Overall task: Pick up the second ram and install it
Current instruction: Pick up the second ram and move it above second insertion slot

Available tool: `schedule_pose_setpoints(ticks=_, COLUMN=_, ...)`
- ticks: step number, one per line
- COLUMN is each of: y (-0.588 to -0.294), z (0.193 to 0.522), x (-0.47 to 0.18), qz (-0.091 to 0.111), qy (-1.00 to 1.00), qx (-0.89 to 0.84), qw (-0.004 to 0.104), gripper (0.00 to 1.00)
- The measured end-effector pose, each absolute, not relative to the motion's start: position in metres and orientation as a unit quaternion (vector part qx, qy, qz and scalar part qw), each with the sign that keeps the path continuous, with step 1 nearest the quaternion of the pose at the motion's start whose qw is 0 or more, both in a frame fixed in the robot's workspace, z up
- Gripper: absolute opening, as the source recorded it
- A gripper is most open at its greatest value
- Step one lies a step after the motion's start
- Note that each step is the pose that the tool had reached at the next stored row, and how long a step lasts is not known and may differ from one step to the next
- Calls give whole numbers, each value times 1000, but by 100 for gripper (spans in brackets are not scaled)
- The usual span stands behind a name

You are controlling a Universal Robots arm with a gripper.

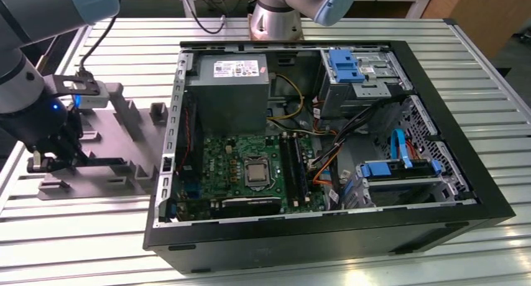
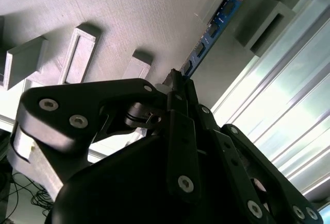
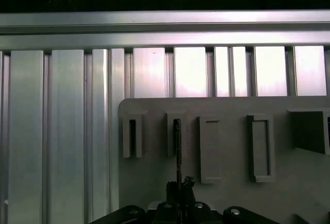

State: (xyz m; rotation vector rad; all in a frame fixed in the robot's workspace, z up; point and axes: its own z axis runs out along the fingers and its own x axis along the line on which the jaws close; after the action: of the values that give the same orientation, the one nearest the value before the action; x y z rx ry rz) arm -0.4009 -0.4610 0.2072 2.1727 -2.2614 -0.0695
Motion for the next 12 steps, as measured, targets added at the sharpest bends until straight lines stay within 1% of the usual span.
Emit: schedule_pose_setpoints(ticks=12, y=-461, z=211, x=-401, qz=-22, qy=-721, qx=693, qw=2, gripper=14)
